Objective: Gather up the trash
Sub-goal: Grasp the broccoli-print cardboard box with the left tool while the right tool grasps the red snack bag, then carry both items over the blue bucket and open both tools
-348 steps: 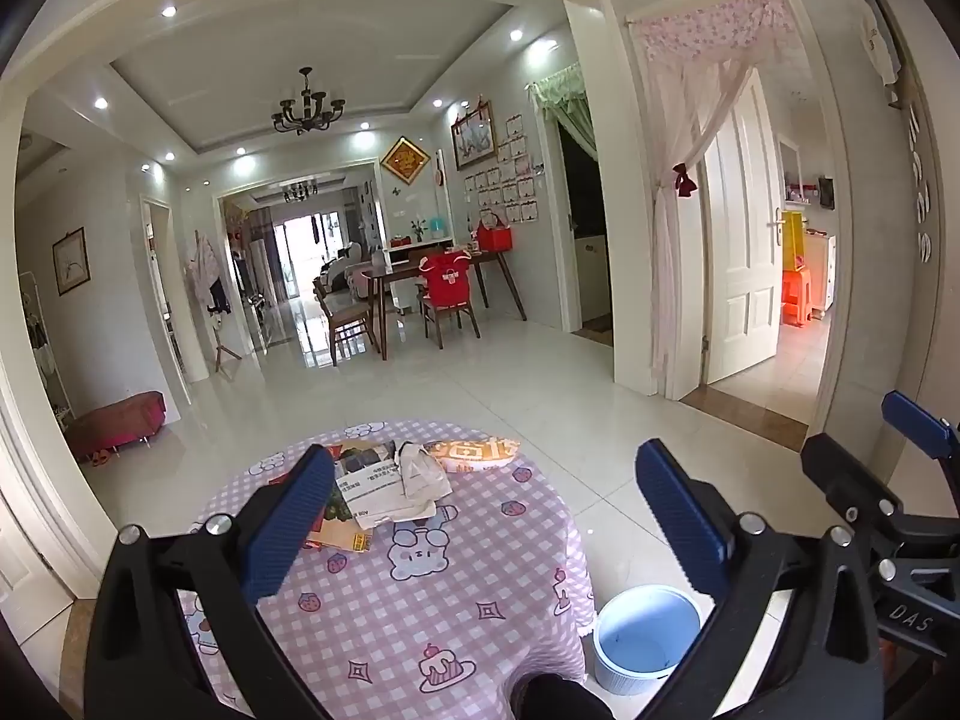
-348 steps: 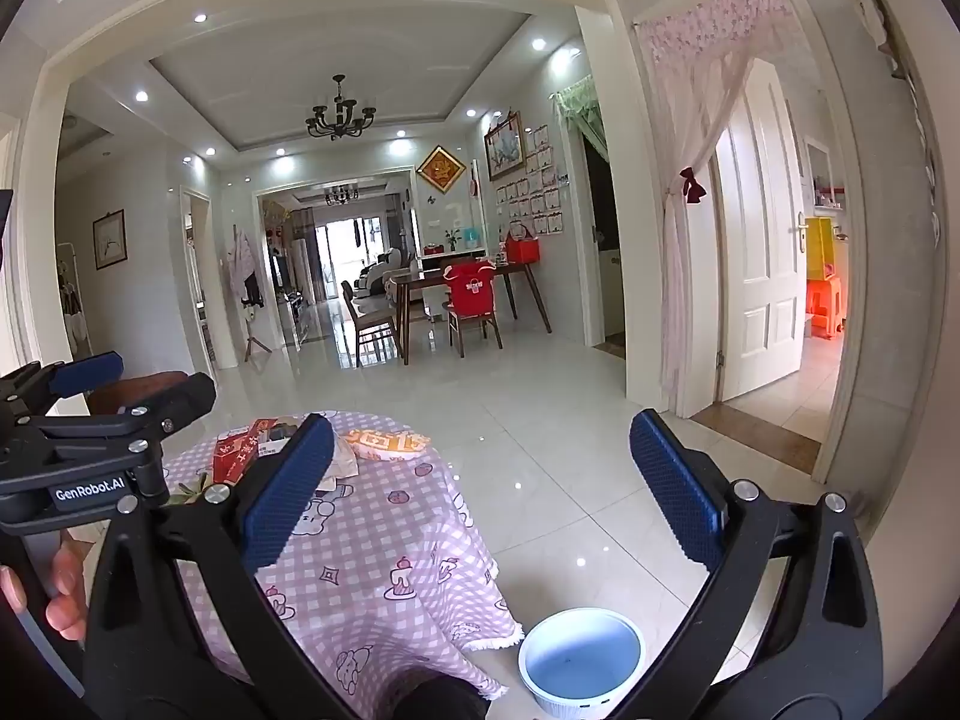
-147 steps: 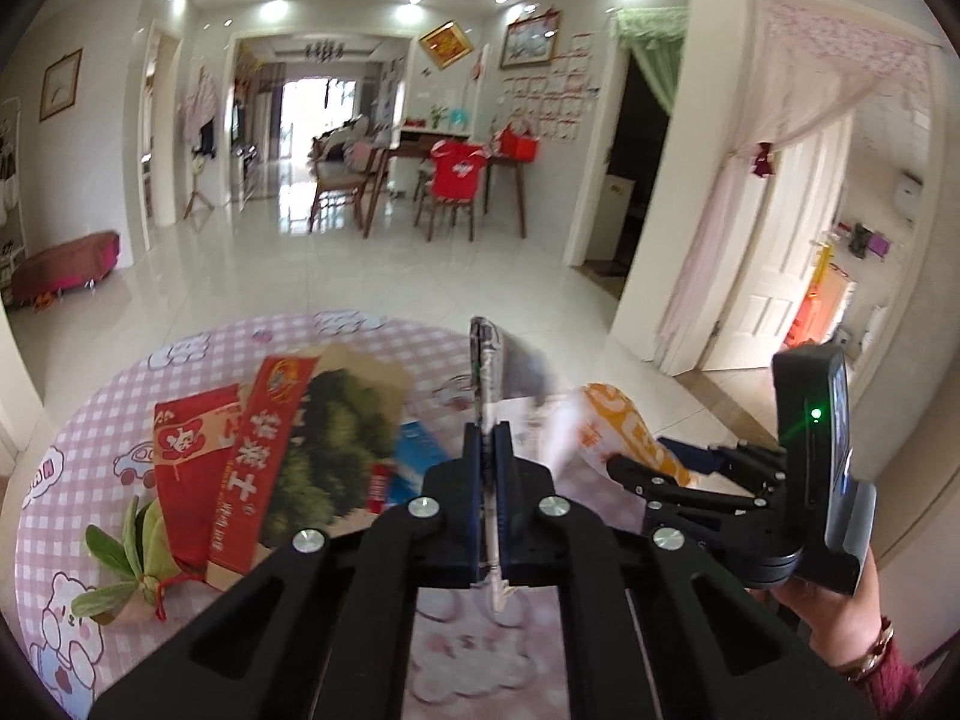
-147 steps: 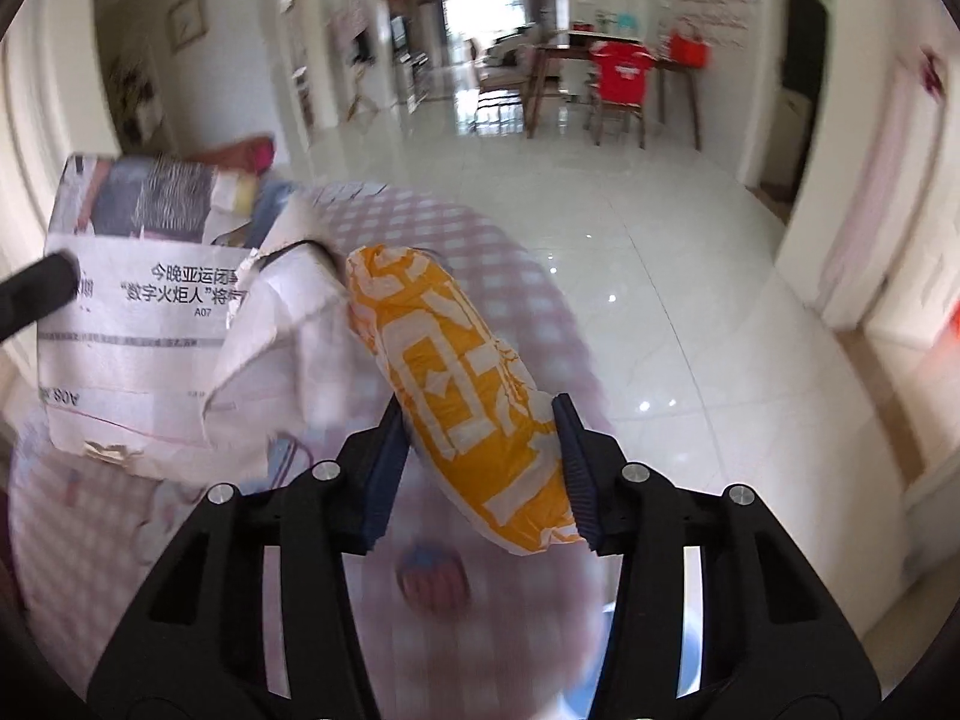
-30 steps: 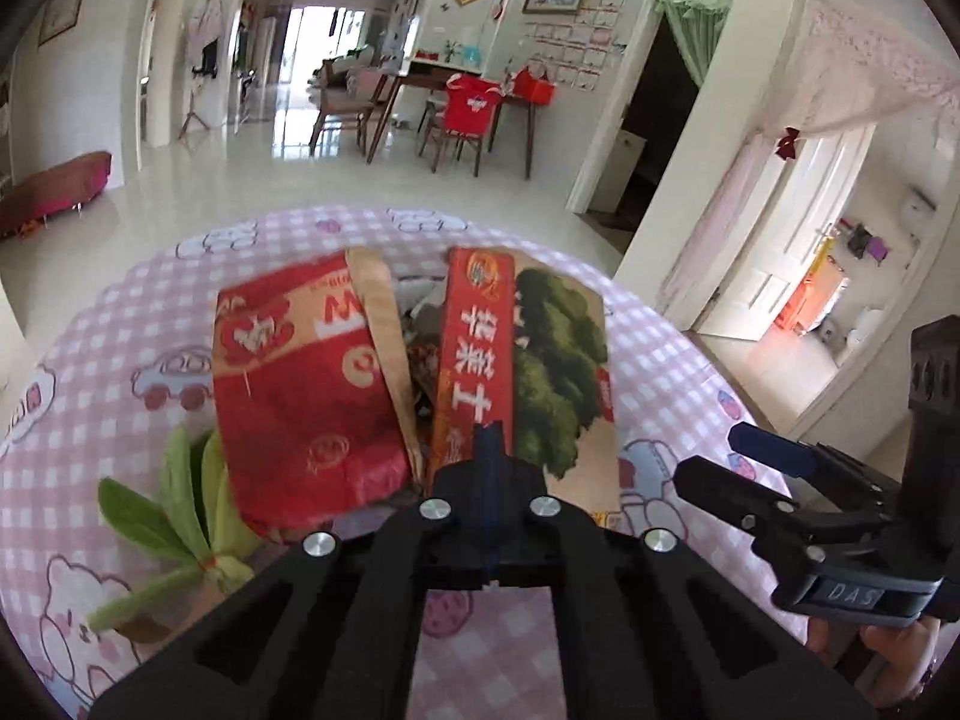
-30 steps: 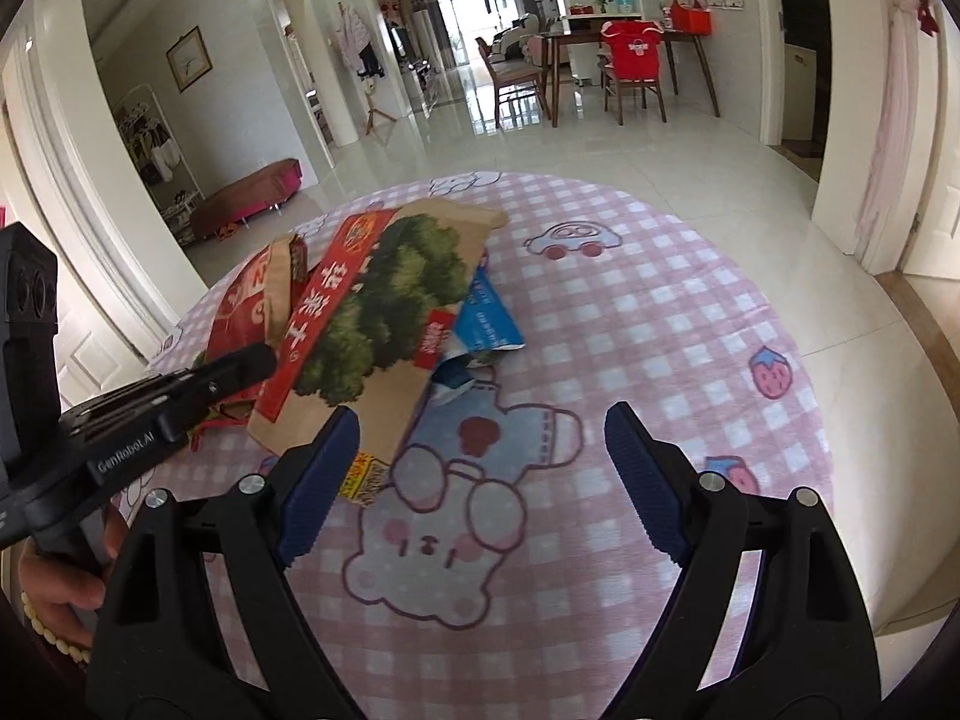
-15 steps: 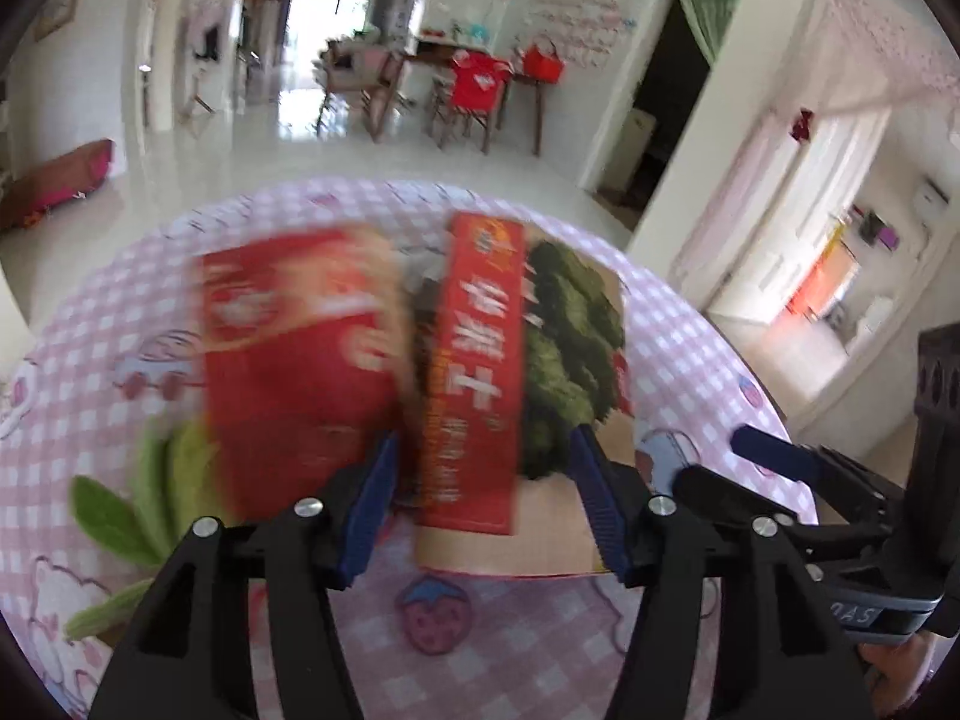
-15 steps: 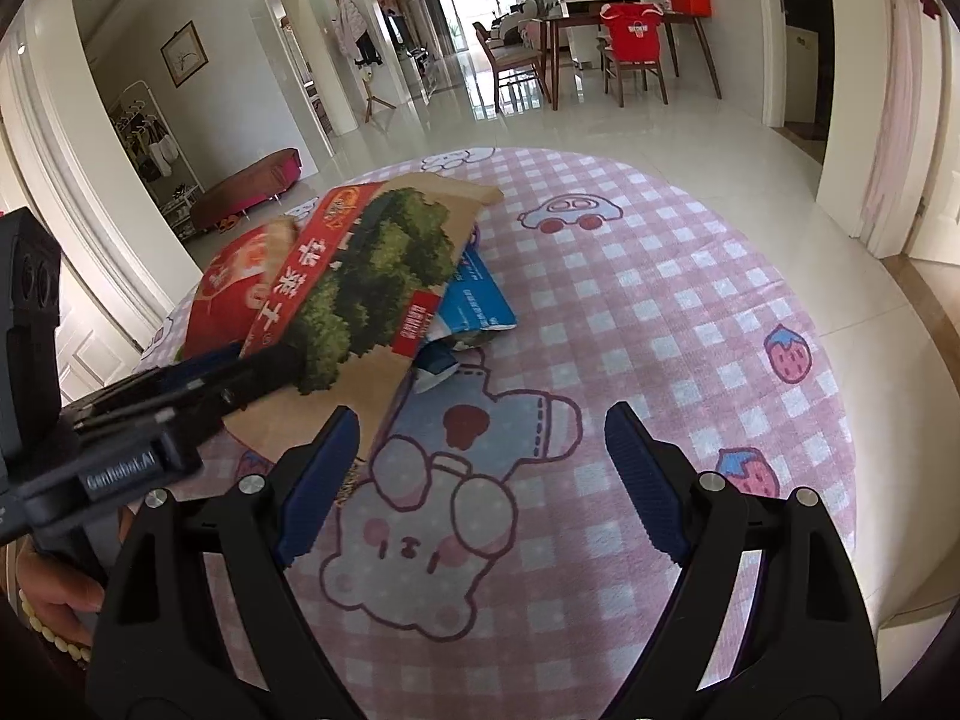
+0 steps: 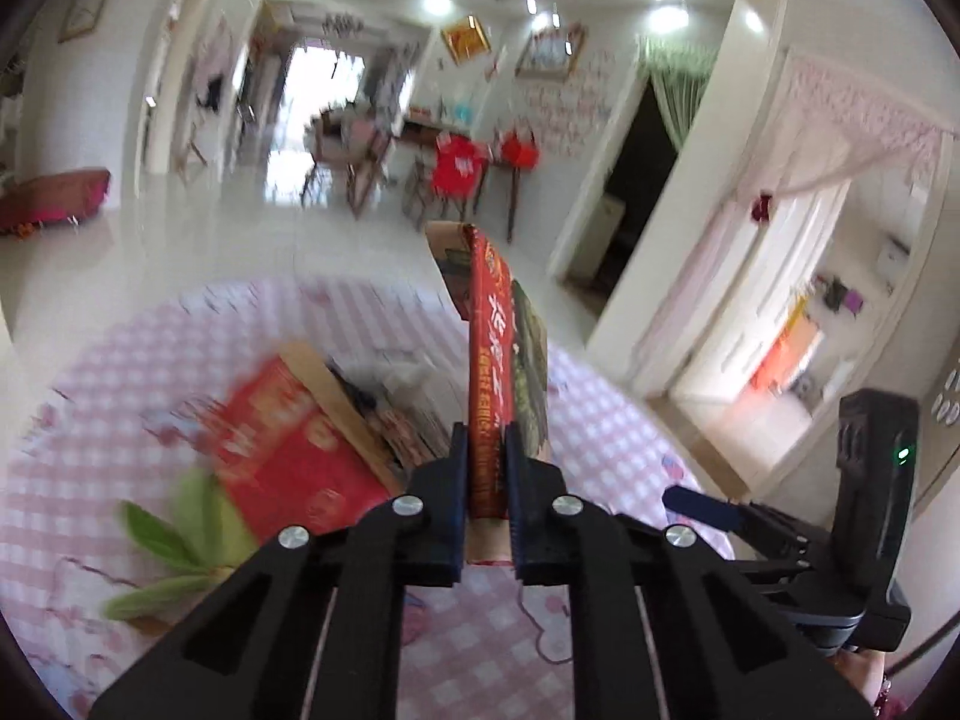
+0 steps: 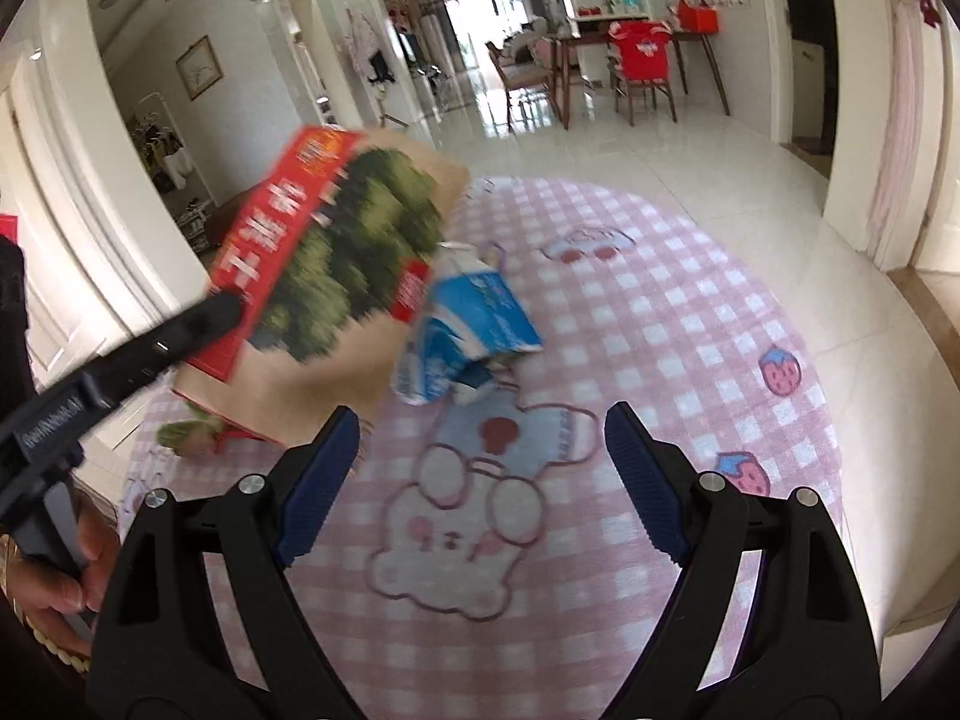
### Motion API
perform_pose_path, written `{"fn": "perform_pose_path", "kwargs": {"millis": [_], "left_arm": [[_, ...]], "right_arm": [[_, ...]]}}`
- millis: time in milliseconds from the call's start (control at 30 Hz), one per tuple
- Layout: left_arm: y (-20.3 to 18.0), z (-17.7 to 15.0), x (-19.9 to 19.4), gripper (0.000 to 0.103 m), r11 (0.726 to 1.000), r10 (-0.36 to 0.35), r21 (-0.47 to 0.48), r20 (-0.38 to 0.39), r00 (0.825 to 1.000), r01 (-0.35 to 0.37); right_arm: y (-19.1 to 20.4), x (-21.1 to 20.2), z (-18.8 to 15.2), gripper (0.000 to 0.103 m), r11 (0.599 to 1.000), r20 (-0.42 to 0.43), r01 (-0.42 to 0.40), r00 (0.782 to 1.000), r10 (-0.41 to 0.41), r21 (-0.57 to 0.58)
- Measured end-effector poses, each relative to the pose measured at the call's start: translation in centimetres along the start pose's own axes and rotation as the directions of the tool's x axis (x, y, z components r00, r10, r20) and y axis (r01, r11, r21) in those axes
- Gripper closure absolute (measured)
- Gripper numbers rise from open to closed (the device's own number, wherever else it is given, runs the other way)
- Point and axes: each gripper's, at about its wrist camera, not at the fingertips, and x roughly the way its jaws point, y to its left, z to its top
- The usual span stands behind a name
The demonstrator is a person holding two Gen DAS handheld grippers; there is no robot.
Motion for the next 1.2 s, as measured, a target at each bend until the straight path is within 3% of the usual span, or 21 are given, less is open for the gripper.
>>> {"fn": "perform_pose_path", "kwargs": {"millis": [100, 300, 433, 567, 600, 633, 667, 700, 767, 867, 1067, 1200], "left_arm": [[1.8, 0.7, -3.2, 0.093, 0.997, 0.082, -0.019, 0.068, 0.994, -0.081], [5.9, 0.4, -6.8, 0.092, 0.975, 0.211, -0.090, 0.120, 0.970, -0.201], [8.0, 0.0, -7.7, 0.092, 0.963, 0.254, -0.124, 0.120, 0.960, -0.239], [9.2, -0.2, -7.4, 0.092, 0.958, 0.267, -0.132, 0.101, 0.958, -0.253], [9.2, -0.2, -7.4, 0.092, 0.958, 0.268, -0.134, 0.100, 0.958, -0.254], [9.4, -0.7, -7.5, 0.092, 0.958, 0.268, -0.134, 0.099, 0.958, -0.254], [9.3, -0.7, -7.4, 0.092, 0.958, 0.267, -0.133, 0.097, 0.959, -0.253], [9.3, -0.7, -7.4, 0.092, 0.959, 0.264, -0.130, 0.096, 0.960, -0.251], [9.0, -0.6, -7.2, 0.092, 0.961, 0.261, -0.126, 0.098, 0.960, -0.248], [8.8, -0.5, -7.5, 0.092, 0.963, 0.252, -0.125, 0.110, 0.962, -0.238], [5.6, 0.3, -8.8, 0.092, 0.976, 0.211, -0.090, 0.151, 0.966, -0.199], [2.2, 0.9, -9.9, 0.092, 0.983, 0.180, -0.051, 0.182, 0.967, -0.174]], "right_arm": [[2.4, 0.1, 0.4, 0.020, 0.999, -0.003, -0.019, 1.000, 0.019, -0.050], [7.2, 3.7, 1.1, 0.020, 0.989, -0.053, -0.066, 0.997, 0.060, -0.132], [9.3, 6.6, 1.9, 0.021, 0.983, -0.096, -0.123, 0.989, 0.111, -0.134], [10.3, 9.1, 2.6, 0.022, 0.981, -0.118, -0.124, 0.987, 0.106, -0.153], [10.4, 9.9, 2.8, 0.025, 0.981, -0.129, -0.121, 0.986, 0.101, -0.155], [10.3, 10.7, 2.9, 0.038, 0.981, -0.146, -0.130, 0.983, 0.109, -0.147], [10.1, 11.2, 3.1, 0.061, 0.981, -0.160, -0.141, 0.980, 0.119, -0.137], [10.0, 11.6, 3.1, 0.062, 0.978, -0.175, -0.166, 0.974, 0.142, -0.126], [10.5, 11.1, 2.9, 0.072, 0.975, -0.163, -0.177, 0.974, 0.155, -0.137], [10.6, 9.2, 2.9, 0.079, 0.970, -0.111, -0.197, 0.977, 0.182, -0.141], [9.2, 3.7, 3.4, 0.081, 0.969, 0.011, -0.209, 0.977, 0.212, -0.128], [6.8, -0.4, 3.8, 0.081, 0.966, 0.087, -0.249, 0.963, 0.255, -0.071]]}}
